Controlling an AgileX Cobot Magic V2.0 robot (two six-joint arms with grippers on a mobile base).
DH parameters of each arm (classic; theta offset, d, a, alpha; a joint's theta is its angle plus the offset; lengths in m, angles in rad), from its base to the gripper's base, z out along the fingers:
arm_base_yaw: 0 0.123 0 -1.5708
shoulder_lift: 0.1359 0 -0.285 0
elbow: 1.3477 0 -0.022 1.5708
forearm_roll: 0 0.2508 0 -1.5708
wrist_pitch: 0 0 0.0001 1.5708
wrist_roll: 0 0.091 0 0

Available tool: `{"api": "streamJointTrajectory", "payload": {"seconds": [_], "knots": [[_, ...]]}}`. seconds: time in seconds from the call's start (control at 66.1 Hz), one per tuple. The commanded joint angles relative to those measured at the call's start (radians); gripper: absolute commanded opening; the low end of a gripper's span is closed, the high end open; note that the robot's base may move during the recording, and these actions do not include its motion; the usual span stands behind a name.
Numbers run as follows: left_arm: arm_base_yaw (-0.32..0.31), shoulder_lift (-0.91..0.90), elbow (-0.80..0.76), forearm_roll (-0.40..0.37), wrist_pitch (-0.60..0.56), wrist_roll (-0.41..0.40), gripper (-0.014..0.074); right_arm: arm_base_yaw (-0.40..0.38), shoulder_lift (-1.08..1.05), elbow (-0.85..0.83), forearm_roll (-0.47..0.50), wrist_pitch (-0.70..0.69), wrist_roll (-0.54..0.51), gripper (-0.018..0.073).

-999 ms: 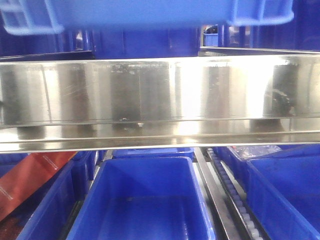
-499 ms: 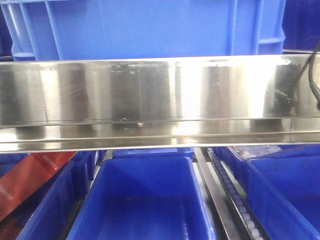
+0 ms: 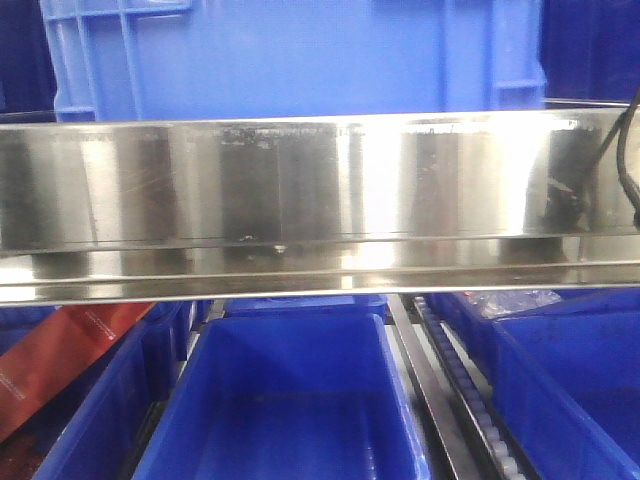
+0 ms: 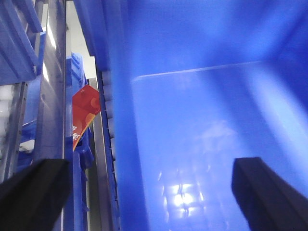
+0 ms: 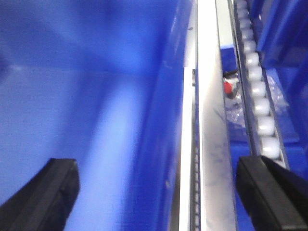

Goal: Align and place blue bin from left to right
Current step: 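Lower the blue bin onto the upper shelf and open both grippers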

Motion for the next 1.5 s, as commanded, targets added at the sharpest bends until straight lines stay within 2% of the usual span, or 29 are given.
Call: {"api": "streamJointTrajectory", "payload": {"seconds": [0.0,0.136,0.242,0.363,0.469,0.484,0.515,0.666,0.787,0.878,1.105,1.241,1.483], "knots": [[-0.005,-0.053,-0.009,-0.006,-0.012,0.007,0.0598,-0.004,-0.053,-0.01,-0.017,0.008,0.002,0.0558],[-0.005,-0.139,-0.011,-0.006,0.021,0.007,0.0593,-0.004,-0.129,-0.01,-0.017,0.032,0.002,0.0541],[-0.005,-0.201,-0.011,-0.006,0.057,0.007,0.0517,-0.004,-0.194,-0.01,-0.017,0.05,0.002,0.0415],[-0.005,-0.275,-0.005,-0.006,0.108,0.009,0.0263,-0.004,-0.275,-0.008,-0.017,0.076,0.0,0.0118],[-0.005,-0.325,0.009,-0.006,0.135,0.021,0.0027,-0.004,-0.329,-0.008,-0.017,0.119,-0.019,-0.0092],[-0.005,-0.339,0.02,-0.006,0.135,0.025,-0.0046,-0.004,-0.341,-0.008,-0.017,0.131,-0.025,-0.0085],[-0.005,-0.356,0.036,-0.004,0.135,0.037,-0.0115,-0.004,-0.354,-0.007,-0.017,0.145,-0.037,-0.0072],[0.0,-0.451,0.167,0.017,0.085,0.041,-0.0111,-0.004,-0.418,0.03,-0.017,0.169,-0.087,-0.0069],[0.0,-0.571,0.37,0.019,-0.05,0.041,-0.0111,-0.004,-0.502,0.163,-0.023,0.117,-0.092,-0.0069],[0.0,-0.665,0.521,0.019,-0.168,0.03,-0.0111,-0.004,-0.579,0.318,-0.023,0.036,-0.092,-0.0069],[0.0,-0.959,0.943,0.019,-0.431,0.015,-0.0111,-0.004,-0.849,0.826,-0.054,-0.299,-0.094,-0.0069],[0.0,-1.101,1.132,0.017,-0.512,0.015,-0.0111,-0.004,-1.013,1.081,-0.054,-0.462,-0.094,-0.0069],[0.0,-1.337,1.378,0.013,-0.608,0.015,-0.0111,-0.004,-1.29,1.448,-0.058,-0.637,-0.094,-0.0069]]}}
